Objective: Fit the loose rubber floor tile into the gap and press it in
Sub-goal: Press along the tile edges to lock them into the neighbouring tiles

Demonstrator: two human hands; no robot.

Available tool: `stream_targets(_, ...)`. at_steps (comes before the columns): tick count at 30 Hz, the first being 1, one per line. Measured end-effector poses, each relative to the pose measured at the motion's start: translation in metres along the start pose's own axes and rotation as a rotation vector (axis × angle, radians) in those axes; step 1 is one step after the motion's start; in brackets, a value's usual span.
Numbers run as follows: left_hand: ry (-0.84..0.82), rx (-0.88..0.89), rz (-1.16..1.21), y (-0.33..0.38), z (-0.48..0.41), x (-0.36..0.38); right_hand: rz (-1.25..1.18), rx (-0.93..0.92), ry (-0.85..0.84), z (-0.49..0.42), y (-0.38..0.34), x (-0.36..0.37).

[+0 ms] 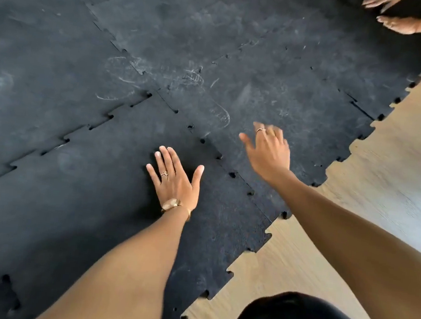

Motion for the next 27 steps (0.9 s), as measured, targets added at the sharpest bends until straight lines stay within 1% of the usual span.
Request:
stream_targets(1,0.049,-0.042,-0.014,0.001,-0.001,0.002,-0.069,-0.037,0.123,-0.002,-0.002,-0.002)
stream_targets(2,0.075,-0.046,-0.037,0.001,-0.002,0.006,-0.165,-0.039,0.244,-0.003,-0.004,-0.002)
stream_targets(3,0.089,-0.029,-0.062,0.001,-0.003,0.009,-0.263,0.001,0.344,0.0,-0.004,-0.002)
stream_targets(4,0.099,-0.013,-0.084,0.0,-0.004,0.013,-0.334,0.054,0.393,0.006,-0.002,0.006)
stream_targets(5,0.113,-0.005,-0.1,-0.001,-0.004,0.016,-0.335,0.091,0.384,0.014,-0.001,0.02)
stream_targets(8,0.155,-0.003,-0.106,-0.002,-0.004,0.021,-0.064,0.101,0.158,0.035,0.003,0.072)
stream_targets(9,0.156,-0.002,-0.105,-0.001,-0.005,0.02,-0.017,0.101,0.11,0.034,0.005,0.082)
stream_targets(13,0.113,-0.013,-0.092,0.001,-0.003,0.014,0.06,0.118,0.016,0.032,0.006,0.083)
stream_targets(14,0.119,-0.011,-0.092,0.001,-0.003,0.014,0.077,0.115,0.015,0.032,0.006,0.082)
stream_targets(15,0.129,-0.012,-0.098,0.001,-0.004,0.014,0.059,0.124,0.025,0.029,0.004,0.078)
stream_targets(16,0.133,-0.021,-0.105,0.0,-0.004,0.015,-0.008,0.155,0.063,0.023,0.003,0.072)
stream_targets(17,0.136,-0.024,-0.114,-0.001,-0.005,0.016,-0.09,0.207,0.147,0.014,0.002,0.062)
stream_targets(18,0.135,-0.019,-0.118,0.0,-0.005,0.017,-0.152,0.257,0.265,0.001,0.003,0.05)
stream_targets(19,0.137,-0.015,-0.121,0.001,-0.005,0.017,-0.173,0.298,0.372,-0.01,0.004,0.04)
stream_targets(20,0.147,-0.011,-0.124,0.001,-0.006,0.017,-0.14,0.312,0.425,-0.018,0.002,0.036)
stream_targets(21,0.158,-0.008,-0.127,0.0,-0.007,0.017,-0.068,0.294,0.419,-0.02,-0.003,0.038)
stream_targets(23,0.169,-0.009,-0.132,-0.002,-0.007,0.017,0.073,0.246,0.186,-0.009,-0.009,0.064)
stream_targets(24,0.17,-0.01,-0.135,-0.002,-0.004,0.017,0.089,0.259,0.084,-0.002,-0.008,0.077)
stream_targets(25,0.162,-0.017,-0.146,-0.001,-0.003,0.016,0.084,0.282,0.036,0.002,-0.004,0.087)
stream_targets(27,0.127,-0.036,-0.148,0.001,-0.007,0.01,0.074,0.307,0.027,0.001,0.0,0.092)
Point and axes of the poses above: each hand's wrist, its own z-axis away from the middle knuckle, its own x-axis out of the palm, y = z × x, the point moved 6 cm from there along -z, towards the middle knuckle, and after that the axes turned 11 degrees about y, right-handed, at the moved point
